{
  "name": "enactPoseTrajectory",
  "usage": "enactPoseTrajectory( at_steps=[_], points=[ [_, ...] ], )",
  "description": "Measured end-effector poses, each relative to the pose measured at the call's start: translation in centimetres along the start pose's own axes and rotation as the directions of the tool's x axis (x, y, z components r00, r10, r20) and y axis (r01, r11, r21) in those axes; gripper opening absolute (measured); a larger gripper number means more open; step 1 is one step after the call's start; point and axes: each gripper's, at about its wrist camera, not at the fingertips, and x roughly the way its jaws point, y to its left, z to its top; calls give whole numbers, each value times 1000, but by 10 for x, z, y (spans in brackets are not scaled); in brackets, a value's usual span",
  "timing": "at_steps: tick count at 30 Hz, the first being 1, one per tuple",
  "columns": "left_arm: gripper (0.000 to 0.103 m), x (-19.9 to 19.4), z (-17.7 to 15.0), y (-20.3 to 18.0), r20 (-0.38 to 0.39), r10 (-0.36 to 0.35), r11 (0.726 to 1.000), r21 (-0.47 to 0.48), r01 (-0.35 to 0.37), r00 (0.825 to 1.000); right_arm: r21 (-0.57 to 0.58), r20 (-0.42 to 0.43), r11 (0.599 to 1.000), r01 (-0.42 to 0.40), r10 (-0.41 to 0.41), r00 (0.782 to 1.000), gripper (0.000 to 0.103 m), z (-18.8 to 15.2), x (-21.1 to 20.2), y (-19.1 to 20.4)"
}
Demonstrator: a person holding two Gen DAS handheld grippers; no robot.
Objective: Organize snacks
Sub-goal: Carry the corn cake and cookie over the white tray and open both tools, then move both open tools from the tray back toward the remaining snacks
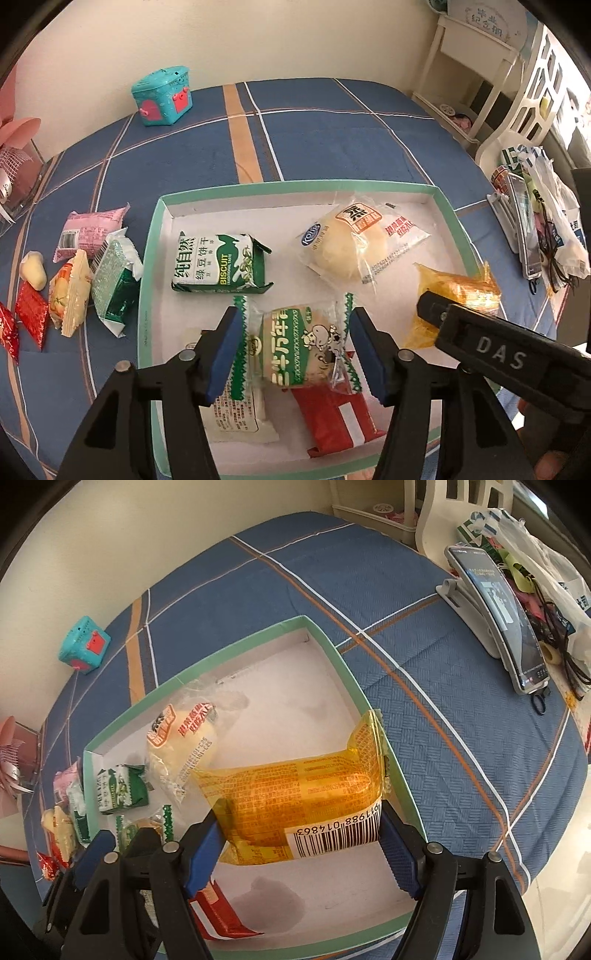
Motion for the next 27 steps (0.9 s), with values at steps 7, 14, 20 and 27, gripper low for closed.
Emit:
enactPoseTrajectory(
  at_steps=[7, 14, 20, 27],
  points=[
    [74, -3, 0, 4, -9, -9, 1000, -16, 9, 1000, 2, 11, 1000, 12, -12, 1000, 84, -1, 2, 4],
    [84, -4, -1, 12, -24, 8, 1000, -29, -9, 1000, 9, 39, 999, 31, -31, 999, 102, 1, -2, 2],
    [98, -10, 0, 19, 8, 33, 999, -34, -33, 999, 16, 76, 999, 50, -51, 996, 103, 1, -6, 1],
    [101, -16, 0, 38, 18, 102, 992, -79, -100, 995, 28, 91, 996, 81, -83, 992, 103, -4, -9, 0]
  ],
)
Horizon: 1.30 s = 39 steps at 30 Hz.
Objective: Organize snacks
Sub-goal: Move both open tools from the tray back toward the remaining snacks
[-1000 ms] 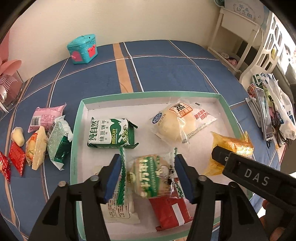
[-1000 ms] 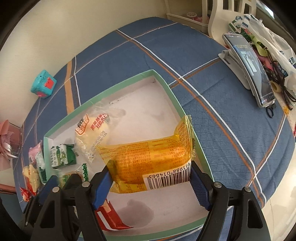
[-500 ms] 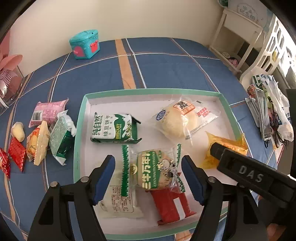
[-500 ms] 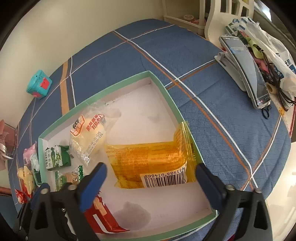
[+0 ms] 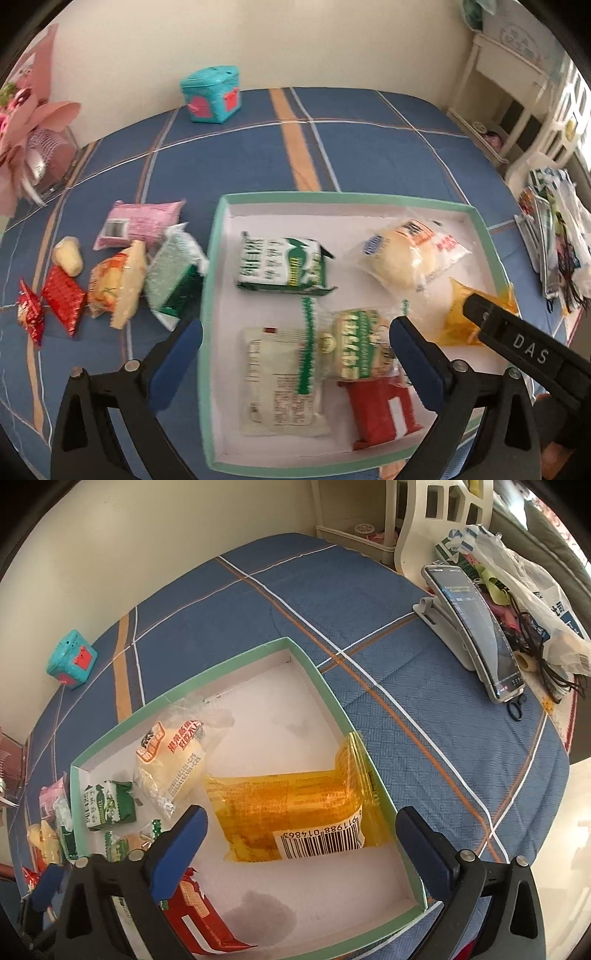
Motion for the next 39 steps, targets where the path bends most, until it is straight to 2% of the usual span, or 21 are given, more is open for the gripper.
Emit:
enactPoseTrajectory(
  at_steps=[8, 12, 24, 32, 39],
  points=[
    [101, -11, 5, 26, 11, 56, 998, -17, -56, 998, -9, 36, 999, 40, -39, 999, 103, -4, -5, 13],
    [101, -16, 7, 46, 4, 92, 995, -29, -92, 996, 0, 57, 1000, -8, 8, 998, 103, -7, -14, 25],
    [101, -32, 3, 121, -12, 188, 974, -122, -189, 982, -110, 183, 994, -17, 37, 982, 103, -23, -47, 84],
    [101, -32, -8, 162, -47, 204, 963, -170, -209, 978, -217, 189, 976, -30, 72, 979, 103, -44, -52, 130],
    [101, -37, -20, 201, -66, 218, 946, -232, -227, 974, -316, 158, 945, -83, 139, 978, 103, -72, -51, 177]
  ],
)
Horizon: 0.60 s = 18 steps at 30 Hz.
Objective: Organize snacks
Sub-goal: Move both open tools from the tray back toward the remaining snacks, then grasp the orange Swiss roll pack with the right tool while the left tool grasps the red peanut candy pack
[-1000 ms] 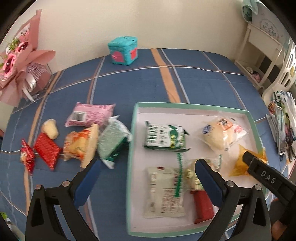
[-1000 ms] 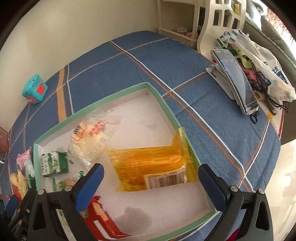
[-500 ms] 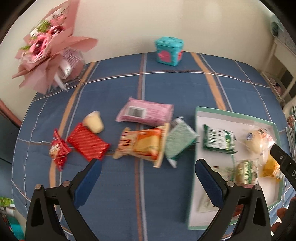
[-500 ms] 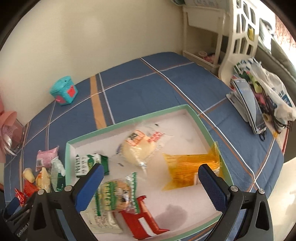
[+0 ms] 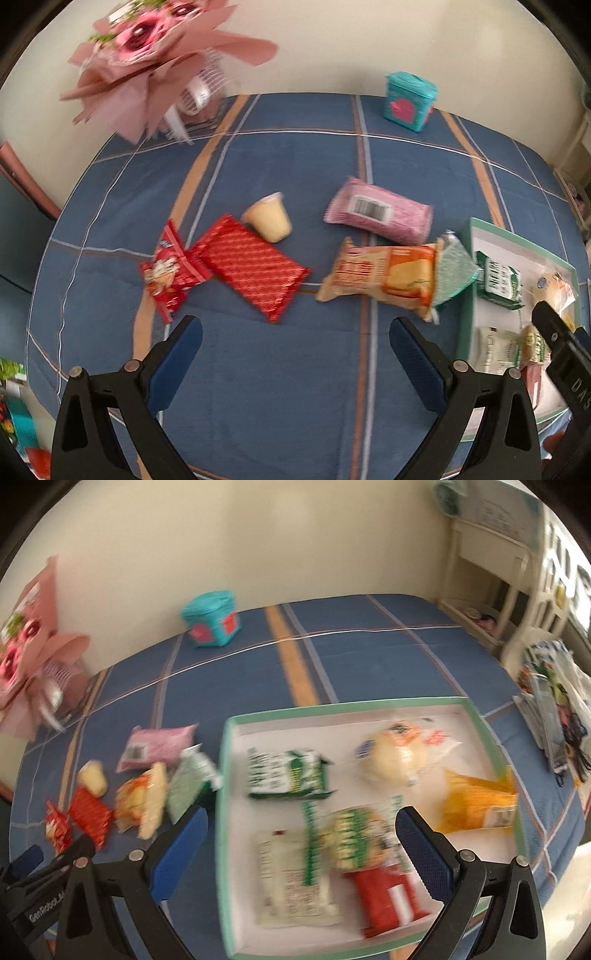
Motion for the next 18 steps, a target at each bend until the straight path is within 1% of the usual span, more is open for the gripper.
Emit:
enactPoseTrajectory(
  at_steps=[5, 8, 13, 16, 18],
  points=[
    [101, 6, -3, 32, -22, 6, 998, -56, -7, 1000, -55, -13, 996, -65, 64, 998, 103, -9, 1, 35],
    [101, 8, -5, 49, -29, -4, 996, -94, 1, 1000, -85, -23, 992, -93, 92, 996, 103, -13, 1, 51],
    [101, 13, -3, 80, -36, -40, 981, -190, 32, 999, -113, -41, 984, -134, 131, 991, 103, -15, 6, 67],
    [101, 18, 1, 93, -32, -52, 973, -228, 44, 998, -128, -45, 980, -150, 145, 988, 103, -11, 10, 77],
    [101, 23, 5, 101, -31, -56, 967, -250, 46, 998, -145, -46, 974, -176, 171, 984, 103, -7, 12, 86]
  ],
)
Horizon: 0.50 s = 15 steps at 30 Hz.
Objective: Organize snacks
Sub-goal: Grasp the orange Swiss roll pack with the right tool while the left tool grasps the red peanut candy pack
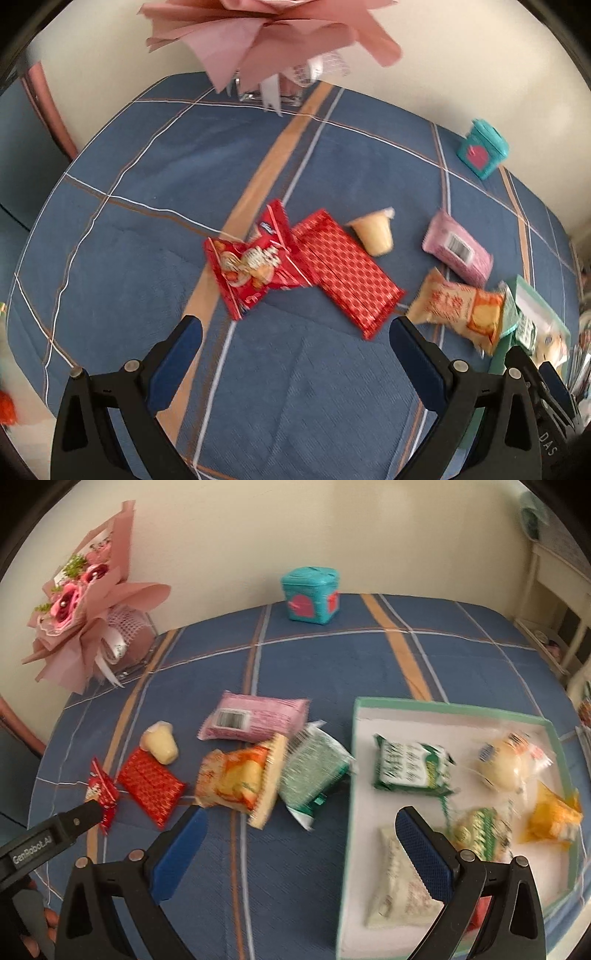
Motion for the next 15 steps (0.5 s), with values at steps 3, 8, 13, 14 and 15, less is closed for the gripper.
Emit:
enactPoseTrajectory(
  at_steps=[3, 8, 13, 14, 15],
  points=[
    [101, 9, 8, 13, -5, -22, 998, -61, 22, 1000, -43, -4, 999, -29, 28, 1000, 103, 6, 8, 14],
    [101, 33, 19, 32, -32, -35, 990, -138, 30, 999, -149, -37, 989, -25, 20, 999, 102, 12, 30, 44],
    [101, 51, 26, 40, -50, -56, 982, -182, 46, 997, -224, -44, 975, 13, -24, 999, 102, 17, 53, 64],
    [101, 56, 28, 41, -51, -57, 981, -187, 46, 997, -235, -52, 972, 15, -28, 998, 102, 18, 58, 67],
    [101, 60, 31, 41, -54, -57, 981, -187, 46, 997, -242, -56, 970, 19, -34, 998, 102, 18, 62, 69]
  ],
)
